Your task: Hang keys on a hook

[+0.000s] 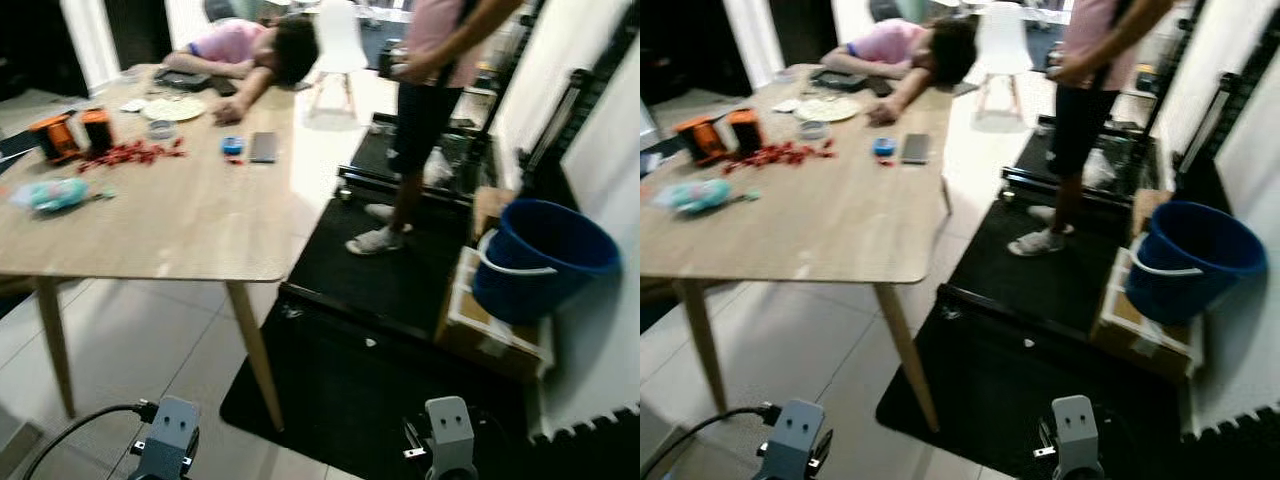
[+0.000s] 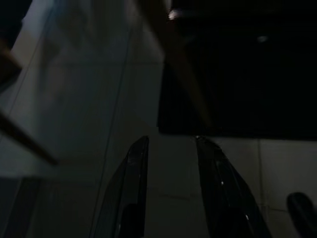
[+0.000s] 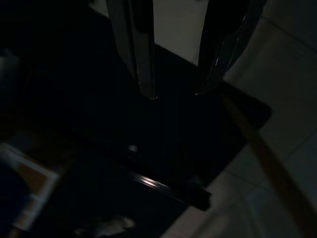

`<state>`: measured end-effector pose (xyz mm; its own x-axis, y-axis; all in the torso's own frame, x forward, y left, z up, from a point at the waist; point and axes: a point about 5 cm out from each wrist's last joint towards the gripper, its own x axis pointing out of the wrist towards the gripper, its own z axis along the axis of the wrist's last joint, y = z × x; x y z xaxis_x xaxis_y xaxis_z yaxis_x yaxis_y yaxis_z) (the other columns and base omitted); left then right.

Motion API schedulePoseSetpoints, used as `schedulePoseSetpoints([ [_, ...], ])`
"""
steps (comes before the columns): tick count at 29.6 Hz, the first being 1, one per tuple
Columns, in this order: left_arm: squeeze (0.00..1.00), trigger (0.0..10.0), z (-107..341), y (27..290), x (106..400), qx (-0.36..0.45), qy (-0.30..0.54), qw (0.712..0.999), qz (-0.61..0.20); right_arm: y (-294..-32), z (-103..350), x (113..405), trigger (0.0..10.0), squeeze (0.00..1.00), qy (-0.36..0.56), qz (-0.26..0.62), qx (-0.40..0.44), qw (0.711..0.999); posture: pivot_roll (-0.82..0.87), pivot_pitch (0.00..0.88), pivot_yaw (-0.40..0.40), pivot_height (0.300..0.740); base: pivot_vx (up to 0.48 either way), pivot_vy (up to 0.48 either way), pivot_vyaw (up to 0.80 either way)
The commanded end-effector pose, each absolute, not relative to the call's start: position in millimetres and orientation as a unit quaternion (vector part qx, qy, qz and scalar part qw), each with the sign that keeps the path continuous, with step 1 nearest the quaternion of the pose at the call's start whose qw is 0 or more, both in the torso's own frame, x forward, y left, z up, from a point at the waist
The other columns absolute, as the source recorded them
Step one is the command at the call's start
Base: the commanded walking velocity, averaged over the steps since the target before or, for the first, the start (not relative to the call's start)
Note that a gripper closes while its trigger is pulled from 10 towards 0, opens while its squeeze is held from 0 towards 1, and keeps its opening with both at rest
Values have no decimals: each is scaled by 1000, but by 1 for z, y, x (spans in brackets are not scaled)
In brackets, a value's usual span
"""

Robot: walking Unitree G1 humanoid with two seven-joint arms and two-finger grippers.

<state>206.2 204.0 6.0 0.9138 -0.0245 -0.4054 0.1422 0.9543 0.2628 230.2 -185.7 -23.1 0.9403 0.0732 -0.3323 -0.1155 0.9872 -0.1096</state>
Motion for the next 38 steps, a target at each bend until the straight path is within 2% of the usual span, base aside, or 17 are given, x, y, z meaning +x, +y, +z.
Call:
schedulePoseSetpoints([
  [1,0,10000,0,208,199,147,219,964,-41,-183,-26,227,10000,0,174,51,-62,982,132,102,-19,740,0,0,0],
  [12,0,10000,11,209,207,137,195,971,-27,-179,-19,233,10000,0,148,60,-67,985,137,110,-18,740,0,0,0],
  [18,0,10000,73,205,250,78,84,993,11,-165,28,260,10000,0,23,87,-84,992,138,113,-15,740,0,0,0],
  [19,0,10000,73,205,250,78,84,993,11,-165,28,260,10000,0,23,87,-84,992,138,113,-15,740,0,0,0],
  [21,0,10000,113,199,268,36,17,999,15,-162,61,273,10000,0,-46,88,-78,992,134,114,-15,740,0,0,0],
  [22,0,10000,113,199,268,36,17,999,15,-162,61,273,10000,0,-46,88,-78,992,134,114,-15,740,0,0,0],
  [24,0,10000,144,184,275,20,-32,999,-14,-161,85,278,10000,0,-90,80,-64,991,134,114,-15,740,0,0,0],
  [25,0,10000,144,184,275,20,-32,999,-14,-161,85,278,10000,0,-90,80,-64,991,134,114,-15,740,0,0,0],
  [28,0,10000,168,161,271,28,-70,995,-70,-163,107,275,10000,0,-129,69,-50,988,126,117,-11,740,0,0,0],
  [31,0,10000,174,151,267,38,-76,992,-90,-164,116,272,10000,0,-144,65,-47,986,123,118,-8,740,0,0,0],
  [34,0,10000,173,130,260,80,-84,983,-142,-157,125,268,10000,0,-163,78,-63,981,111,120,-1,740,0,0,0],
  [38,0,10000,179,121,258,117,-103,972,-176,-150,129,267,10000,0,-164,89,-67,980,110,119,-1,740,0,0,0],
])
